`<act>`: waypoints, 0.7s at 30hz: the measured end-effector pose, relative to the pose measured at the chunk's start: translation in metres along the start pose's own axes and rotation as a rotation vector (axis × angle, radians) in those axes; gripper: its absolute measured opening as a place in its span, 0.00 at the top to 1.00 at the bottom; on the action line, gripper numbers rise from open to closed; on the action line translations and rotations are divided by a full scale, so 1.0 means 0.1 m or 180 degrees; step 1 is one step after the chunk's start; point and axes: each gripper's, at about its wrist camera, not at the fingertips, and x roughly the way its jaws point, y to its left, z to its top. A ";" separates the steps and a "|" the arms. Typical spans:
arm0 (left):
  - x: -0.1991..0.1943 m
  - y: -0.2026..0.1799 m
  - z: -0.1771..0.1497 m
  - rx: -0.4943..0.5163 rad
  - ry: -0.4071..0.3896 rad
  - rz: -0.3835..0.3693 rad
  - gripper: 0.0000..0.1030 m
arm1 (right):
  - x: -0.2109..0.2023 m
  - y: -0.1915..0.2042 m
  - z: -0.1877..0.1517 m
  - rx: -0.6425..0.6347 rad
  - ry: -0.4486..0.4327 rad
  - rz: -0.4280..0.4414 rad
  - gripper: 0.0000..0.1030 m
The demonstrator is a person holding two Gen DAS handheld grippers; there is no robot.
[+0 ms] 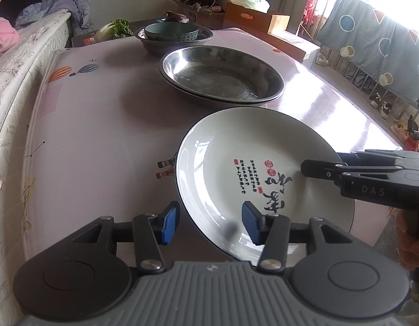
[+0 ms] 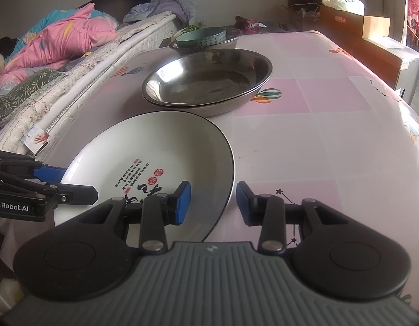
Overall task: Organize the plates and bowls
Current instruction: 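Hold the white calligraphy plate in the left gripper and carry it toward the stainless plates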
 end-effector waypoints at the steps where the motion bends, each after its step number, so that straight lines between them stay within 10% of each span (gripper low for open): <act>1: 0.02 0.00 0.00 -0.0008 0.0024 0.0004 0.52 | 0.01 0.00 0.00 0.0007 -0.0007 0.0005 0.65; 21: -0.06 -0.05 -0.08 -0.0197 0.0113 -0.0262 0.54 | -0.05 -0.14 -0.04 0.0282 -0.0003 0.0171 0.67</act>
